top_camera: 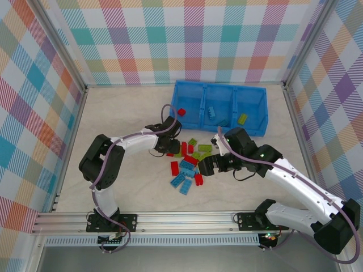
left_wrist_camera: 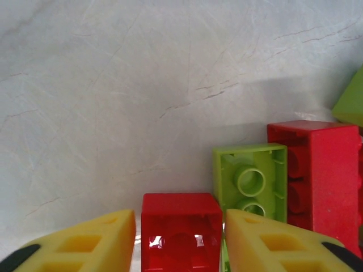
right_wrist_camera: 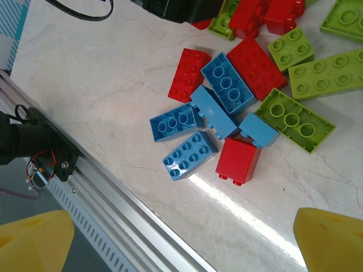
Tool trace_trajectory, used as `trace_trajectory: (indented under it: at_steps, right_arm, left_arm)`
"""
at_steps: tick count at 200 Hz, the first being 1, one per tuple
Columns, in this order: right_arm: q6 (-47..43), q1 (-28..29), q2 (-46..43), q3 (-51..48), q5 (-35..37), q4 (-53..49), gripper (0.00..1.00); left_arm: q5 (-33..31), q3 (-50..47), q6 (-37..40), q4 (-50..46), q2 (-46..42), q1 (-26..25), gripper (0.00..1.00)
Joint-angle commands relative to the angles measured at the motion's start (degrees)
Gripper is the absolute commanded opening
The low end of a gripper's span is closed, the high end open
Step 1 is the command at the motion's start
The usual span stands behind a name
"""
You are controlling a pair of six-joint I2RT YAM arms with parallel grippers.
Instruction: Sort the legos into containers by color
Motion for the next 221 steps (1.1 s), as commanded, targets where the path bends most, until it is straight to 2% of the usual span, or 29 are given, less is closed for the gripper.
trace_trajectory:
  at_steps: [1,56,83,98,139,166,197,221]
  right_arm:
    - [0.96,0.34,-0.14,-0.43,0.63,0.7,1.0]
    - [1.35,0.29,0.21,-0.04,0.68,0.48,1.0]
    - [2.0,0.29,0.48,0.01,0.71,-0.11,1.0]
    - [2.66,0.31,0.18,0.01,1.43,0.02,1.0]
    - [3.43,0.29,-1.83,-0.07,5.32,1.98,1.0]
    - [3.92,0.29,-2.93,0.13,7.43,2.66,1.0]
    - [5.15,0.34,-5.13,-0.32,8.15,2.33,1.0]
    - [5.61,0.27,-6.96,-0.74,8.47,1.45,1.0]
  left_arm:
    - [-1.64,-1.53,0.37,0.05,-0.5,0.37,0.39]
    - [-1.88,-3.14,0.32,0.5,-0.54,0.41,0.41]
    - [-2.77,-3.59,0.38,0.51,-1.84,0.46,0.32]
    - [-3.15,-3.59,0.34,0.66,-4.54,0.46,0.31]
    - [-2.97,4.22,1.23,0.63,-10.56,0.46,0.3]
    - [-5.08,15.64,3.3,2.13,-4.77,0.46,0.31]
    - [-10.06,29.03,6.02,2.92,6.84,1.27,0.31]
    - [-9.22,38.72,5.91,1.39,15.41,2.87,0.31]
